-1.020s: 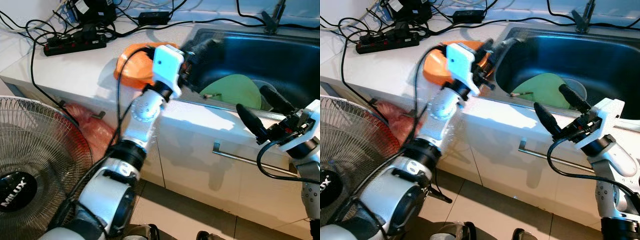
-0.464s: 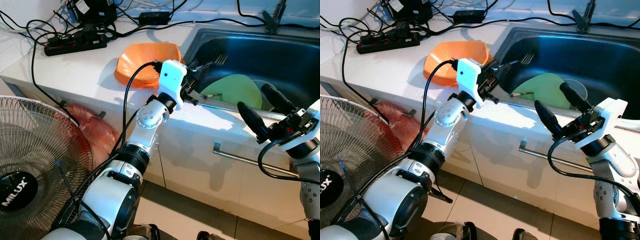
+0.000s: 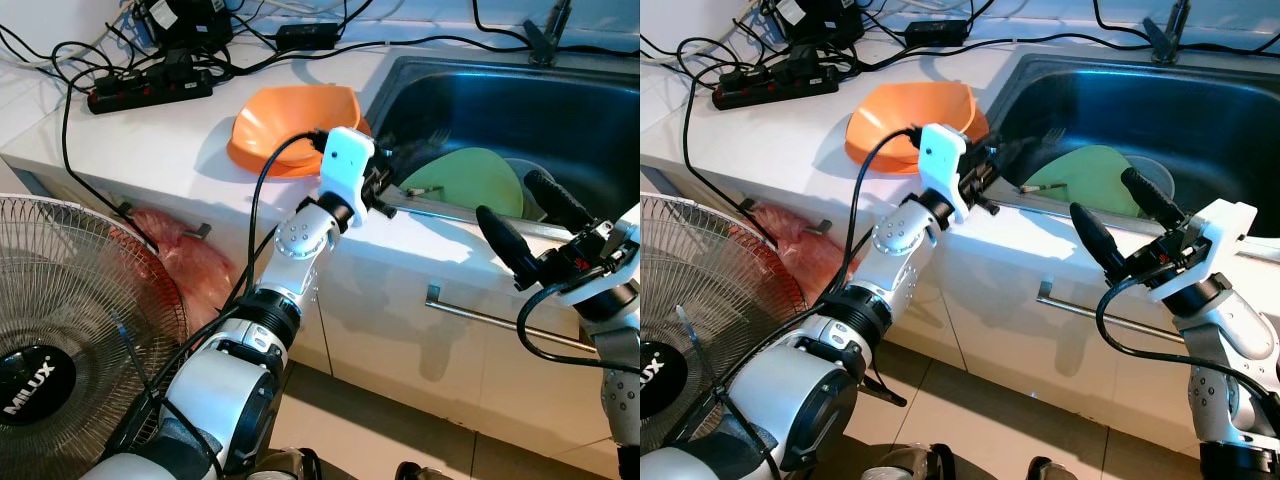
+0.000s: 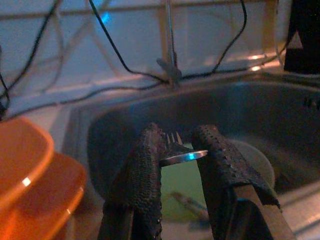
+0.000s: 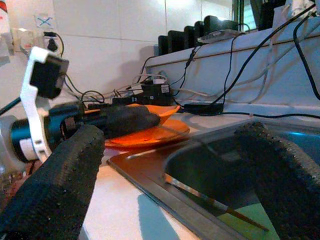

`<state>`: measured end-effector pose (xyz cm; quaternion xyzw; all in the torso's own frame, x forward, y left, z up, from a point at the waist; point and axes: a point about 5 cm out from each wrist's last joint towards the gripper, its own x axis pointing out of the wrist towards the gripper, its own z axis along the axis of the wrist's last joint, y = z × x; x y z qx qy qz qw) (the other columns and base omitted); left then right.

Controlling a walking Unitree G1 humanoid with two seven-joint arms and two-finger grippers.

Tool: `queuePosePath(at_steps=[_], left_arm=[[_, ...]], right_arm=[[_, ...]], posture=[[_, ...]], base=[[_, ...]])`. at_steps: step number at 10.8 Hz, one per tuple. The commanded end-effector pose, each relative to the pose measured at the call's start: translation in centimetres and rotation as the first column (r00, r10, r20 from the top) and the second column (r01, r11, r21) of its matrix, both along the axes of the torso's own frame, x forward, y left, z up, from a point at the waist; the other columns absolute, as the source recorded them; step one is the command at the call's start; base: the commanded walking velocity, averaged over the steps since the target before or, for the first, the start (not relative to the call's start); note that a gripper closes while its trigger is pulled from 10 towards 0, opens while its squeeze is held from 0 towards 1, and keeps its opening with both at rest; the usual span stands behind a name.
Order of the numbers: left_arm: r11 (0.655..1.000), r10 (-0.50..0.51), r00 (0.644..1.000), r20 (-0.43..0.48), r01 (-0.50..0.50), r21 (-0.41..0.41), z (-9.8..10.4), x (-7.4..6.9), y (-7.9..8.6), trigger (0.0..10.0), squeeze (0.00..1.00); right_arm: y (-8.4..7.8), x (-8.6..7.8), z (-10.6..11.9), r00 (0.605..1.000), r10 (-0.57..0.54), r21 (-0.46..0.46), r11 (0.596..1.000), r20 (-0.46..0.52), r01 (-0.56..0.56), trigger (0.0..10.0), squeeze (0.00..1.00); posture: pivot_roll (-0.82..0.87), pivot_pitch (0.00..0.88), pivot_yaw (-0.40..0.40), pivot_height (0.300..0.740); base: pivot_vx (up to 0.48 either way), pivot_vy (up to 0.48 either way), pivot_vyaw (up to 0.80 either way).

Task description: Kitchen organization

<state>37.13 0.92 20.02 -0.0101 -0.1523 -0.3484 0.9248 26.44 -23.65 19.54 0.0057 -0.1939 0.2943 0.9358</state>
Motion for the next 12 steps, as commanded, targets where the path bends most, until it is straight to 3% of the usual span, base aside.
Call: queuePosePath(at_steps=[1,10,11,12], left_arm=[[1.0,-0.009,0.999,-0.033,0.009,-0.019,-0.4,-0.1,-0.3,10.0,0.0],[1.0,0.004,0.994,-0.109,-0.006,-0.022,-1.6,-0.1,-0.3,10.0,0.0],[1.0,0.004,0.993,-0.121,-0.007,-0.019,-1.8,-0.1,-0.3,10.0,0.65],[1.0,0.007,0.992,-0.127,-0.009,-0.015,-1.9,-0.1,-0.3,10.0,1.0]], right_arm=[[0.1,-0.3,0.6,0.999,0.001,0.007,1.0,0.034,-0.001,10.0,0.0],[-0.2,-0.6,0.8,0.998,-0.016,0.029,0.999,0.053,0.015,10.0,0.0],[-0.1,-0.6,0.8,0.999,-0.016,0.03,0.999,0.052,0.014,10.0,0.0],[-0.1,-0.7,0.8,0.999,-0.017,0.031,0.999,0.051,0.015,10.0,0.0]], posture=[[-0.05,0.129,0.148,0.74],[-0.05,0.141,0.158,0.74],[-0.05,0.143,0.159,0.74],[-0.05,0.143,0.159,0.74]], base=[[0.0,0.0,0.0],[0.0,0.0,0.0],[0.0,0.0,0.0],[0.0,0.0,0.0]])
